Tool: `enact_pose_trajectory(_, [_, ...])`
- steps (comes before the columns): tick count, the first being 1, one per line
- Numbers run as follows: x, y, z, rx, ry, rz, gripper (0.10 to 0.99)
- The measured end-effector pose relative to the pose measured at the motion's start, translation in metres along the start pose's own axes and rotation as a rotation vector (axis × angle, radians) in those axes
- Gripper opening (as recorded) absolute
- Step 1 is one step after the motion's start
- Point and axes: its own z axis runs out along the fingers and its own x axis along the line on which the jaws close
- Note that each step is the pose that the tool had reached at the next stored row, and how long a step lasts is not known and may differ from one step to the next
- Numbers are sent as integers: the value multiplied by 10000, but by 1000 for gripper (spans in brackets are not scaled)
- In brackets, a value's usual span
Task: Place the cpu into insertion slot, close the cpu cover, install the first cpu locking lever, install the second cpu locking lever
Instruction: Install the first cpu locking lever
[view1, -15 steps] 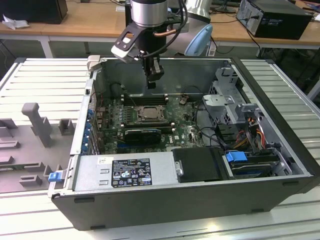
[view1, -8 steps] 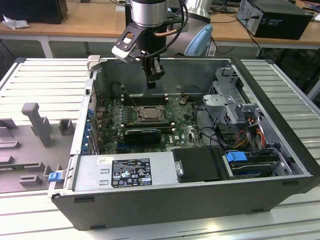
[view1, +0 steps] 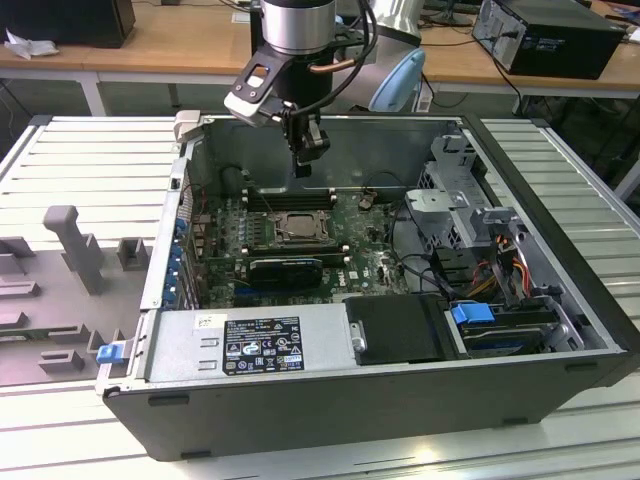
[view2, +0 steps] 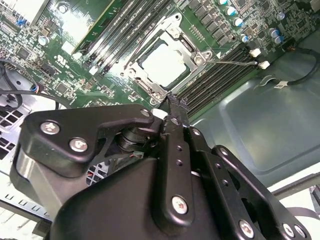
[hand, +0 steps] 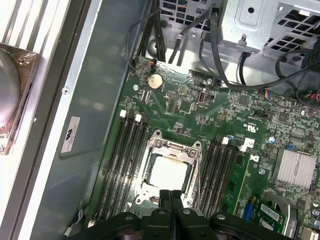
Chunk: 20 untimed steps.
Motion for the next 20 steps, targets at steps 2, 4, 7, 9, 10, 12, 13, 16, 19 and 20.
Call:
enact_pose_trajectory(2, [0, 0, 0, 1, 4, -56, 106])
enact_pose_trajectory(4, [0, 0, 0, 2, 9, -132, 106])
enact_pose_trajectory(7, [0, 0, 0, 3, 14, -204, 106])
enact_pose_trajectory(9, [0, 0, 0, 3, 17, -253, 106])
enact_pose_trajectory(10, [0, 0, 0, 4, 20, -305, 106])
enact_pose_trajectory(12, [0, 0, 0, 5, 23, -356, 106])
enact_pose_trajectory(13, [0, 0, 0, 5, 25, -374, 106])
enact_pose_trajectory(16, [0, 0, 0, 6, 30, -462, 106])
enact_pose_trajectory(19, [0, 0, 0, 7, 38, -574, 106])
enact_pose_trajectory(20, [0, 0, 0, 9, 42, -626, 106])
